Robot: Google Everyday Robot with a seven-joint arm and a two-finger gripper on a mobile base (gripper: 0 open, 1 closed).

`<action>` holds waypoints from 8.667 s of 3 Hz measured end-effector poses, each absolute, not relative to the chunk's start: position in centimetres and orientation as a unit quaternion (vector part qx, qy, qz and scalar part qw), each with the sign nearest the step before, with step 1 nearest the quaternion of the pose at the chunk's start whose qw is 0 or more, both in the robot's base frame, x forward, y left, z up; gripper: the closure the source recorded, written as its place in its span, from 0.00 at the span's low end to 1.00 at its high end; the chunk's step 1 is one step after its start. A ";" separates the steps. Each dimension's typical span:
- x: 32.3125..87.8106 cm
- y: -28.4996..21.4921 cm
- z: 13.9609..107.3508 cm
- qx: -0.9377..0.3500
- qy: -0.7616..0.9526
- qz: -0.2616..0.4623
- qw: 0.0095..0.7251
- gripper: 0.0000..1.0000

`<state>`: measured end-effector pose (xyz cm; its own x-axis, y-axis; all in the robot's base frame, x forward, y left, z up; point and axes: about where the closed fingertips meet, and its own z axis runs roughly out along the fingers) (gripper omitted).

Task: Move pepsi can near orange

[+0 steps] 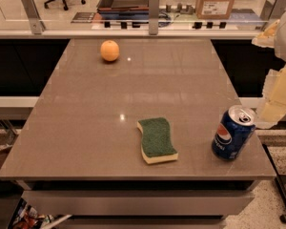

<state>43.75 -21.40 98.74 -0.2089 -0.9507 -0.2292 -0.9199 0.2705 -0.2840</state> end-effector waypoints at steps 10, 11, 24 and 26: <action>42.3 -18.2 88.5 -0.472 0.674 0.295 0.485 0.00; 42.5 -19.6 87.1 -0.446 0.682 0.301 0.495 0.00; 57.5 -7.1 95.0 -0.454 0.673 0.229 0.537 1.00; 63.6 -2.1 93.1 -0.442 0.674 0.249 0.538 1.00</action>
Offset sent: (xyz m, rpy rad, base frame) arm -0.0319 -0.0093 -0.0280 0.3432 0.0726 0.0907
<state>63.61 -2.06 93.12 -0.0308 -0.3281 -0.9441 -0.8628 0.4855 -0.1406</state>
